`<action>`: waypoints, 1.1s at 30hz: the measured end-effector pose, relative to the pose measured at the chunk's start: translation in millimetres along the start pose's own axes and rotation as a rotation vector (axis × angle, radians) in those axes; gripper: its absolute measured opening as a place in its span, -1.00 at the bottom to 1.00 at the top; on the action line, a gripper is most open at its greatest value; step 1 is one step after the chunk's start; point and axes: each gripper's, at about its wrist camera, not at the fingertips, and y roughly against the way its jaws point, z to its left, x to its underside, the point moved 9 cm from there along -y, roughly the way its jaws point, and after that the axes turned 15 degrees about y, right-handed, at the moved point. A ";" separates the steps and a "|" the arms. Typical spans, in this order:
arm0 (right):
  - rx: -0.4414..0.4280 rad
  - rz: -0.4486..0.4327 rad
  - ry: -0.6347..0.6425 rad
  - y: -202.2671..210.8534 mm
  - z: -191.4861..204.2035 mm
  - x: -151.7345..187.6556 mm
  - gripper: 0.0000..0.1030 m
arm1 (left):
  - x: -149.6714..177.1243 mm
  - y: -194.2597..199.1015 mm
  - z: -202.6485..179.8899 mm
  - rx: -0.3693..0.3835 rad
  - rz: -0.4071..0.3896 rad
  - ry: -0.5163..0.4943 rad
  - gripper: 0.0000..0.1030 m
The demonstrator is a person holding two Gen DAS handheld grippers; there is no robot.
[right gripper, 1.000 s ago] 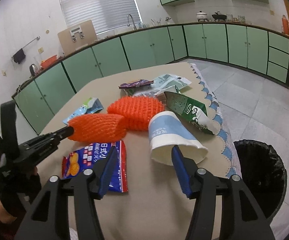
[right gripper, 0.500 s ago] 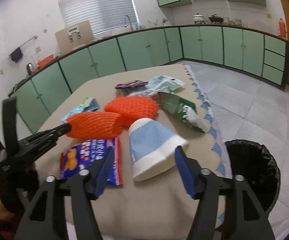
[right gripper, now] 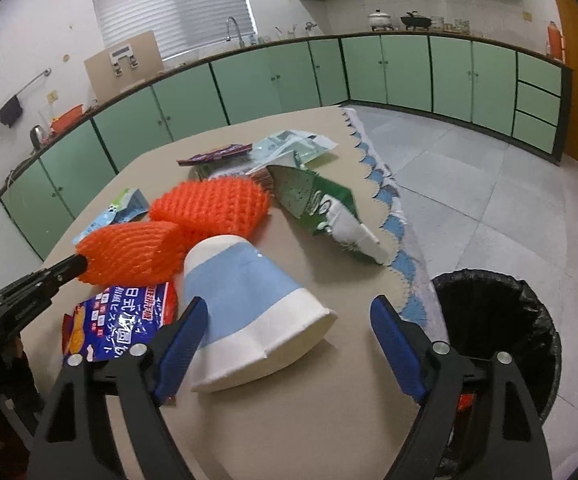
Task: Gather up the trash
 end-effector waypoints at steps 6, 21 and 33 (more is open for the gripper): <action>-0.129 0.000 -0.066 -7.7 10.1 3.1 0.49 | 2.9 -4.0 0.0 -0.001 0.011 -0.006 -0.91; -0.189 -0.099 0.062 29.6 47.2 -27.1 -0.50 | -12.5 20.4 -8.2 0.031 -0.044 -0.010 -0.91; -0.113 -0.229 0.060 86.9 25.3 -54.9 -0.50 | -56.1 74.0 -41.9 0.130 -0.173 -0.011 -0.92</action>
